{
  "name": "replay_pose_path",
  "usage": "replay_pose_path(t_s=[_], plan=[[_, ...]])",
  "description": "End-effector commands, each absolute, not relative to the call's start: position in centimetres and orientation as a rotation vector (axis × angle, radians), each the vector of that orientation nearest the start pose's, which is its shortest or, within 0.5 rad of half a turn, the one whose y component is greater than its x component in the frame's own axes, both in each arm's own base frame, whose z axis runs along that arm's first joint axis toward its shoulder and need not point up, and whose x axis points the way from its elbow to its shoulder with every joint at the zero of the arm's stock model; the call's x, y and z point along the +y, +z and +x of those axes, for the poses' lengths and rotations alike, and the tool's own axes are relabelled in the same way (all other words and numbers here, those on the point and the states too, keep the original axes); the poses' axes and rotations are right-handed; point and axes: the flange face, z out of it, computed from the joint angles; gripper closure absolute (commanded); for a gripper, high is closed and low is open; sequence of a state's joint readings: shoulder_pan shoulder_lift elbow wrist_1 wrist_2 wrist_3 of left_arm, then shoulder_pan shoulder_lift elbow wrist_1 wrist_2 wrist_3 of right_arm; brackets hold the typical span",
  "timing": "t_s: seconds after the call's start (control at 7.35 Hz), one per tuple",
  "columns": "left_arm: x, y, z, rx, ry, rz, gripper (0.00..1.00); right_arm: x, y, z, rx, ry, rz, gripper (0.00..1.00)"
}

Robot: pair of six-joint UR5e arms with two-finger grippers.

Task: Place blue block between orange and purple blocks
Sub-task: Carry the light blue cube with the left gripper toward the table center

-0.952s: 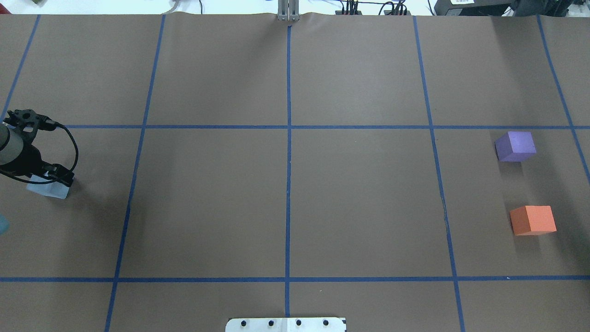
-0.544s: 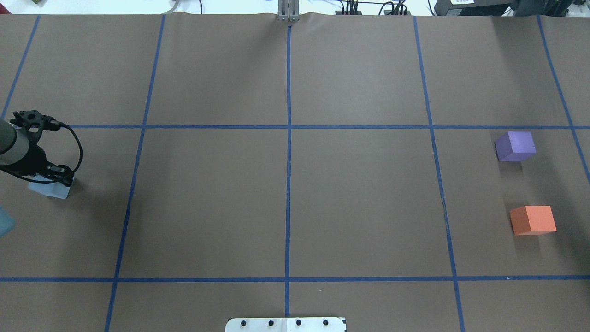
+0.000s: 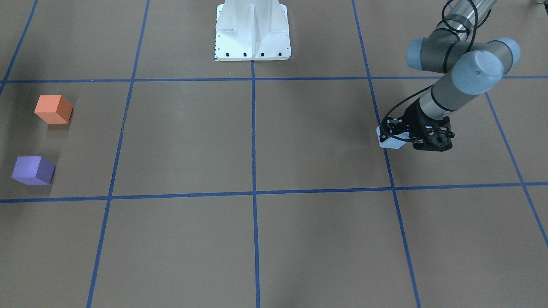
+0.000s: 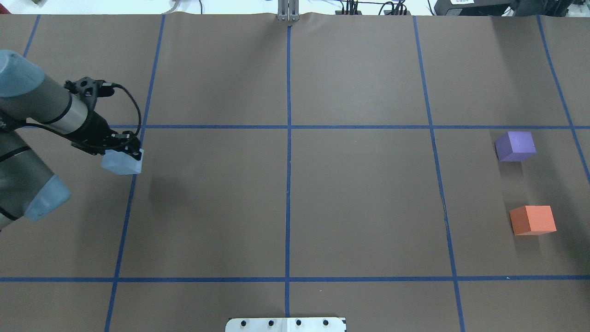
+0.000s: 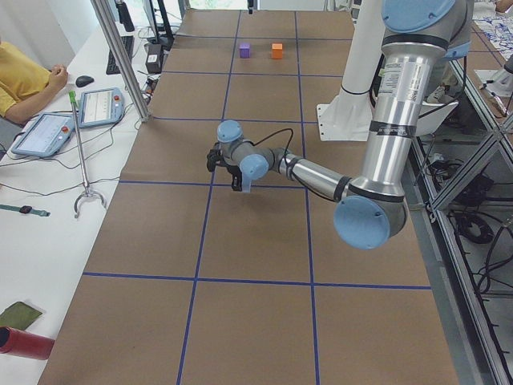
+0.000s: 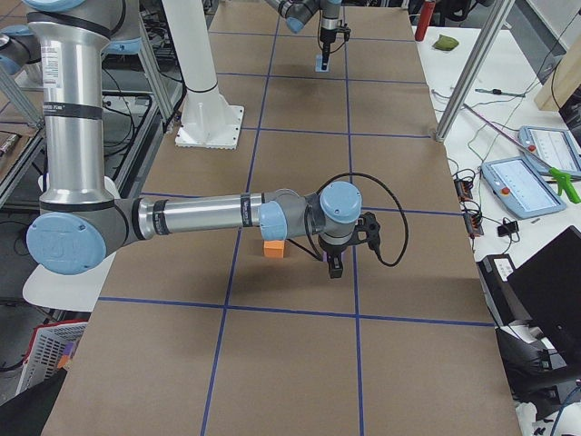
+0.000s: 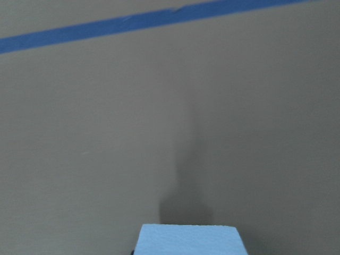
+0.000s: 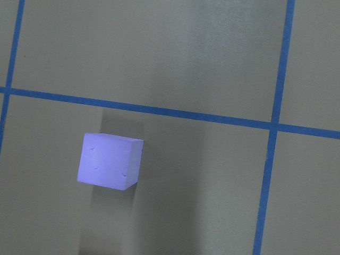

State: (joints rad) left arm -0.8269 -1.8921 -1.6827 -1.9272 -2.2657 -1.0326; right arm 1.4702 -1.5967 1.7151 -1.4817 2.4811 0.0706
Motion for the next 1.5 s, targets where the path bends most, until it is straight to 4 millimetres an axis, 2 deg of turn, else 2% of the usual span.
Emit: replay_pose_path(t_s=[0.0, 0.14, 0.27, 0.41, 0.54, 0.68, 0.82, 0.95, 1.22, 1.36], plan=[[-50.2, 22.4, 48.9, 1.127, -0.050, -0.126, 1.00, -49.6, 57.5, 0.4, -0.937, -0.136, 0.143, 0.00], [-50.9, 16.7, 55.2, 1.124, -0.073, -0.134, 1.00, -49.6, 57.6, 0.4, -0.937, -0.135, 0.141, 0.00], [-50.4, 12.5, 62.2, 1.083, -0.109, -0.068, 1.00, -49.5, 57.6, 0.3, -0.940, -0.137, 0.139, 0.00], [-49.0, 9.5, 67.6, 1.044, -0.115, -0.015, 1.00, -49.2, 57.7, 0.1, -0.968, -0.137, 0.130, 0.00], [-46.7, 7.8, 70.8, 1.042, -0.113, 0.044, 1.00, -49.1, 57.7, 0.0, -0.995, -0.139, 0.123, 0.00], [-45.5, 7.8, 72.8, 1.014, -0.122, 0.056, 0.70, -49.1, 57.7, 0.0, -0.997, -0.139, 0.123, 0.00], [-44.8, 7.3, 75.0, 0.983, -0.175, 0.067, 0.06, -49.0, 57.7, 0.0, -0.997, -0.137, 0.122, 0.00], [-44.4, 6.5, 75.4, 0.982, -0.199, 0.091, 0.00, -49.1, 57.2, -0.1, -1.001, -0.144, 0.131, 0.00], [-44.6, 5.9, 74.9, 0.994, -0.191, 0.105, 0.00, -49.5, 55.8, -0.5, -1.006, -0.171, 0.163, 0.00], [-45.8, 3.3, 72.3, 1.041, -0.204, 0.125, 0.00, -49.6, 54.9, -2.2, -1.010, -0.240, 0.220, 0.00]])
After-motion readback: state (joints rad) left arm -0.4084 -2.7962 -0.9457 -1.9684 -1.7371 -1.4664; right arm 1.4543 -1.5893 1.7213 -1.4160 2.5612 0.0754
